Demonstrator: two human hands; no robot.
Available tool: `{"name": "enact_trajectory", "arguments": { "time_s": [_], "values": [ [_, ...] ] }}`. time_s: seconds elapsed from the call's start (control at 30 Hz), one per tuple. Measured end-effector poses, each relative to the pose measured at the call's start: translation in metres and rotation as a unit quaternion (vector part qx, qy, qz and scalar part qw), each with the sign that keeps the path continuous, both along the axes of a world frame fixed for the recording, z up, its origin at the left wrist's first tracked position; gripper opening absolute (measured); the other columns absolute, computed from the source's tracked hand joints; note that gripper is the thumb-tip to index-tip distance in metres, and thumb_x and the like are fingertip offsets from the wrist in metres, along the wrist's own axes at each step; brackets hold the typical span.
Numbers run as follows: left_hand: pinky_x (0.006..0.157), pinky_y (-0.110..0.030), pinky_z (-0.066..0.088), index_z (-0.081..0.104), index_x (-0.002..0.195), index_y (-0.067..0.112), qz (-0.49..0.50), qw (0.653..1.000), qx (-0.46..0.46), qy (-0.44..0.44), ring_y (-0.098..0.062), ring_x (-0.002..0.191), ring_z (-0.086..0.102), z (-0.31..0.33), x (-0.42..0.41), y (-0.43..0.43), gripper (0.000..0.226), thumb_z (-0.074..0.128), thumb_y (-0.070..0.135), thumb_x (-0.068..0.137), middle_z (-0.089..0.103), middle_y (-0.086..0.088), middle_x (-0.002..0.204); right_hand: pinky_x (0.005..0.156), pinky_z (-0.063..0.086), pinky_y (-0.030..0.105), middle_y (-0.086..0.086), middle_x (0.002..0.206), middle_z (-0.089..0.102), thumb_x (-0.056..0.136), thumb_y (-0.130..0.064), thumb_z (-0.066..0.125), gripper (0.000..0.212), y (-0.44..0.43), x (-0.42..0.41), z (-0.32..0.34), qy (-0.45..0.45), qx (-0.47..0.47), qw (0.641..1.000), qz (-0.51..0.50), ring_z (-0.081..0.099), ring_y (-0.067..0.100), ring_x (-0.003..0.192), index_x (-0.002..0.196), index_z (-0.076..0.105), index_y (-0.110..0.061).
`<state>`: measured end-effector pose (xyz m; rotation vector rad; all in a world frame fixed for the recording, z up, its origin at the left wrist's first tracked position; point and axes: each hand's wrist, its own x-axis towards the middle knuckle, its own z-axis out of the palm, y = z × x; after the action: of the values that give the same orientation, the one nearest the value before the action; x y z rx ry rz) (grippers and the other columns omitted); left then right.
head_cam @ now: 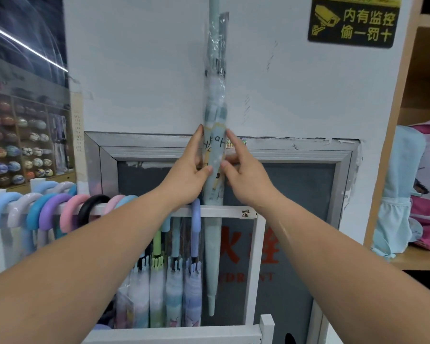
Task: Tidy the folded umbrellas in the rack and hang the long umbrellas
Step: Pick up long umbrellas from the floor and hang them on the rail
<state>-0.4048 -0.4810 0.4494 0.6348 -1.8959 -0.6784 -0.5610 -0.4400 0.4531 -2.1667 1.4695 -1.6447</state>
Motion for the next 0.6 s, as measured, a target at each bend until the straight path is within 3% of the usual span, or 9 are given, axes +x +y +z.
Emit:
{"name": "enact_trajectory", "arguments": {
  "time_s": [0.1,0.23,0.37,0.47,0.53,0.6],
  "values": [
    [0.084,-0.024,0.054,-0.003,0.153,0.059,0.016,1.0,0.003,-0.02,-0.003,0.098,0.07,-0.006,-0.002,0.003,0.087,0.053,0.014,0.104,0.072,0.012,0.119,0.081,0.058,0.038,-0.008,0.104,0.067,0.102,-0.024,0.052,0.068,-0.001,0.002,0.016,-0.012,-0.001,1.0,0.001,0.066,0.01,0.074,0.152,0.016,-0.052],
    [0.073,-0.013,0.051,-0.006,0.154,0.056,0.019,0.999,0.018,-0.041,-0.003,0.094,0.071,-0.007,0.0,0.005,0.089,0.053,0.013,0.104,0.074,0.015,0.107,0.079,0.059,0.042,-0.003,0.102,0.07,0.1,-0.021,0.055,0.081,-0.006,0.004,0.022,-0.008,0.014,1.0,0.013,0.07,0.017,0.079,0.149,0.002,-0.059],
    [0.083,-0.031,0.057,0.001,0.155,0.057,0.019,0.997,0.022,-0.072,-0.014,0.089,0.073,-0.009,0.004,0.008,0.084,0.058,0.023,0.102,0.077,0.003,0.092,0.079,0.058,0.044,-0.001,0.107,0.07,0.099,-0.018,0.057,0.091,-0.008,0.002,0.012,0.01,0.034,0.999,0.003,0.068,0.019,0.078,0.146,-0.007,-0.063],
    [0.079,-0.027,0.051,0.01,0.155,0.056,0.039,0.998,0.016,-0.041,-0.011,0.089,0.071,-0.007,0.004,0.007,0.072,0.053,0.03,0.105,0.076,0.004,0.093,0.079,0.057,0.043,-0.005,0.107,0.065,0.097,-0.019,0.06,0.095,-0.007,-0.004,0.001,0.025,0.046,0.999,0.007,0.06,0.013,0.076,0.145,-0.01,-0.064],
    [0.087,-0.025,0.05,0.013,0.154,0.057,0.022,1.0,0.018,0.001,-0.008,0.098,0.071,-0.002,0.001,0.005,0.068,0.051,0.028,0.106,0.076,0.009,0.104,0.068,0.053,0.038,-0.001,0.09,0.061,0.097,-0.021,0.06,0.097,-0.006,-0.007,-0.006,0.05,0.067,0.996,-0.005,0.055,0.013,0.068,0.146,-0.012,-0.062],
    [0.094,-0.028,0.05,0.015,0.154,0.057,0.005,0.999,0.023,0.038,-0.005,0.104,0.071,0.004,-0.001,0.0,0.068,0.051,0.024,0.106,0.076,0.014,0.11,0.063,0.055,0.044,0.011,0.074,0.052,0.097,-0.02,0.059,0.096,-0.003,-0.006,-0.011,0.067,0.081,0.994,-0.019,0.055,0.027,0.061,0.146,-0.012,-0.063]
  ]
}}
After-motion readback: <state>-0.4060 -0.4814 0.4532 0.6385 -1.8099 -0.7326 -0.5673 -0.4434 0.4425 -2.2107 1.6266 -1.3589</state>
